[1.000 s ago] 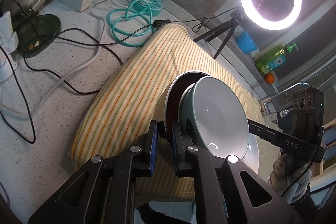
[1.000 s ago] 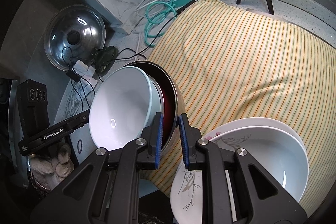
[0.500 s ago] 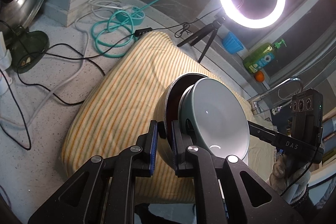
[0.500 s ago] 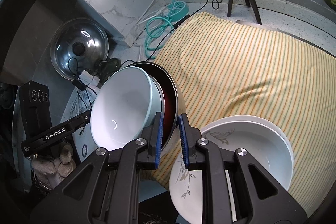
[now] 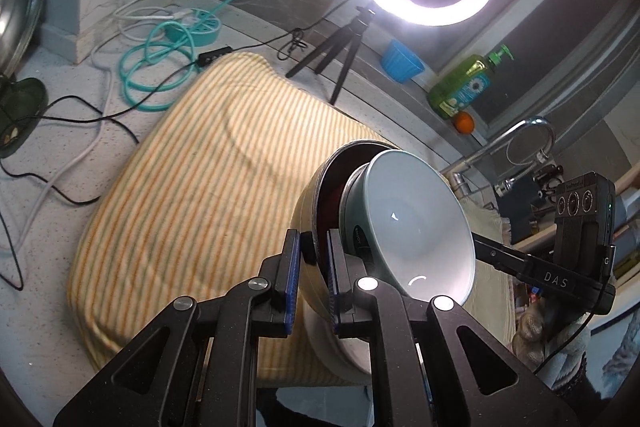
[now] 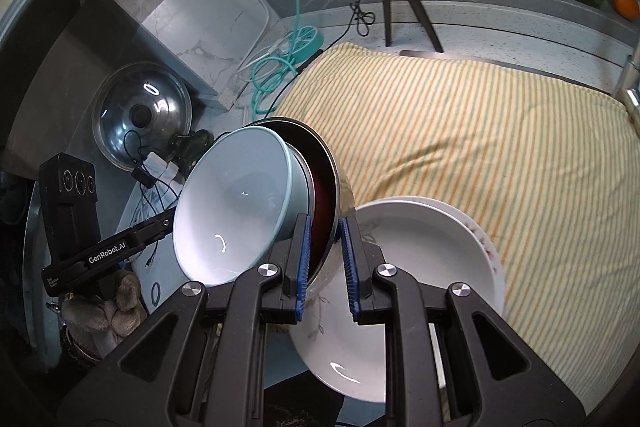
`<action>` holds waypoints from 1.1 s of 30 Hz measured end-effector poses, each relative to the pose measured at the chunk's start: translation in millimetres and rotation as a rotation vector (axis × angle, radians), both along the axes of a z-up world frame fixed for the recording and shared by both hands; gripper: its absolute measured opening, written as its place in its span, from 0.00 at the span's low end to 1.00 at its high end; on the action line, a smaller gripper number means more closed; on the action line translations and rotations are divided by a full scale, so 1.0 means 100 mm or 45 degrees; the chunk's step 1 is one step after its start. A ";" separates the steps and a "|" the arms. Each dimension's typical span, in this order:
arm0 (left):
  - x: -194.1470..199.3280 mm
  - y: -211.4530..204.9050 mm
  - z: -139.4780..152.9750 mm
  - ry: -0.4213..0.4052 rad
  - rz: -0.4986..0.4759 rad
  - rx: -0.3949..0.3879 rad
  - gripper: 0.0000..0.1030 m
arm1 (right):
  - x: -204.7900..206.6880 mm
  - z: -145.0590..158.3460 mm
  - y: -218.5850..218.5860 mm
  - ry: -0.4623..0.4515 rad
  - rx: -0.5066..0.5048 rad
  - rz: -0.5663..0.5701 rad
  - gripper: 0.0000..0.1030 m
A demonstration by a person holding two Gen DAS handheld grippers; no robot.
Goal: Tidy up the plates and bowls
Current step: 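Carry the nested bowl set over the plate stack and lower it on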
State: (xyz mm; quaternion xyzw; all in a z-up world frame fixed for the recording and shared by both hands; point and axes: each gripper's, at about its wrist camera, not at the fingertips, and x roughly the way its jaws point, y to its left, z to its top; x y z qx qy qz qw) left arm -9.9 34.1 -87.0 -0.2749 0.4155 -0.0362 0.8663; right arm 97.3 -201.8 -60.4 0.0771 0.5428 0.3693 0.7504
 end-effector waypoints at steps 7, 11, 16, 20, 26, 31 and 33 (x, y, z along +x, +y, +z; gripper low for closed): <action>0.07 -0.27 -0.03 0.012 -0.079 -0.003 0.09 | -0.05 -0.05 -0.36 0.016 -0.031 -0.064 0.17; 0.10 -0.42 -0.08 0.028 -0.118 -0.005 0.09 | -0.07 -0.10 -0.52 0.029 -0.043 -0.096 0.17; 0.11 -0.55 -0.12 0.046 -0.151 -0.006 0.09 | -0.11 -0.15 -0.67 0.046 -0.053 -0.127 0.17; 0.11 -0.61 -0.16 0.061 -0.165 -0.002 0.09 | -0.12 -0.21 -0.75 0.064 -0.058 -0.138 0.17; 0.11 -0.68 -0.21 0.081 -0.174 0.000 0.09 | -0.14 -0.27 -0.82 0.085 -0.062 -0.144 0.17; 0.12 -0.71 -0.23 0.094 -0.182 0.006 0.09 | -0.15 -0.30 -0.84 0.097 -0.060 -0.150 0.17; 0.12 -0.71 -0.24 0.097 -0.184 0.009 0.09 | -0.15 -0.31 -0.85 0.099 -0.060 -0.150 0.17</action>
